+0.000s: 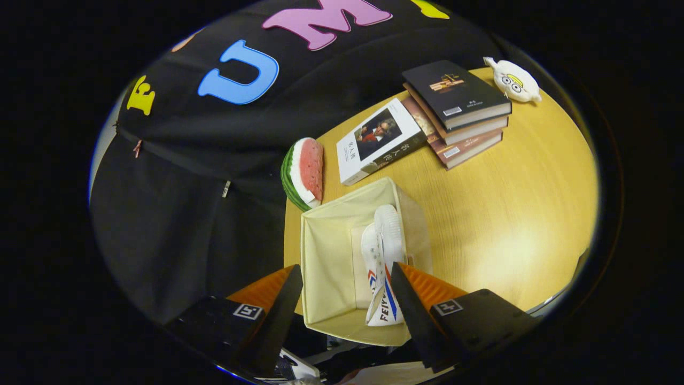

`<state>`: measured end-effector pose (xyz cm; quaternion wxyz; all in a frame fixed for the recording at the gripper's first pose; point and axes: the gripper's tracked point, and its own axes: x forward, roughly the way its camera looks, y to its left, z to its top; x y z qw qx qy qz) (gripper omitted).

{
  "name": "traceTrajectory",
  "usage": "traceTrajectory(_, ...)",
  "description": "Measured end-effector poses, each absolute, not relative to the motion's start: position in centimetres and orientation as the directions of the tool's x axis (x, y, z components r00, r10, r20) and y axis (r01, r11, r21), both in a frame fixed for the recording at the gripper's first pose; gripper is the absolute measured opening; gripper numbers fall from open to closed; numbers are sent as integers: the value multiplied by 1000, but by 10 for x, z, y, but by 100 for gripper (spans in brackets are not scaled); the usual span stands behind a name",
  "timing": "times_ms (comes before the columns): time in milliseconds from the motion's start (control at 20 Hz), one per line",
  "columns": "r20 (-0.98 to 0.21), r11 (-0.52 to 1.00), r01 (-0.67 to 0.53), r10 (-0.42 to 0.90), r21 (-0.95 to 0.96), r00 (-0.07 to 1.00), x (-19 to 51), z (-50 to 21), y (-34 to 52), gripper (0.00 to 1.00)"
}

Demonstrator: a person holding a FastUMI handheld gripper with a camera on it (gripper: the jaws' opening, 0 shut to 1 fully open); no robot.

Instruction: Open the storage box then place both shoes into the box .Put the left shoe in first, then the right shoe, with the right side of both shoes facing outward in a uniform manner.

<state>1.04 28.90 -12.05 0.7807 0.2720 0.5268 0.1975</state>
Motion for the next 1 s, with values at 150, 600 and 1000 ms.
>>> traceTrajectory(150,-690,807,-66,542,587,480,23,-98,257,99)
traceTrajectory(600,-482,914,-205,363,350,797,57,-4,158,99)
traceTrajectory(1000,-154,950,-282,301,138,941,72,85,112,99)
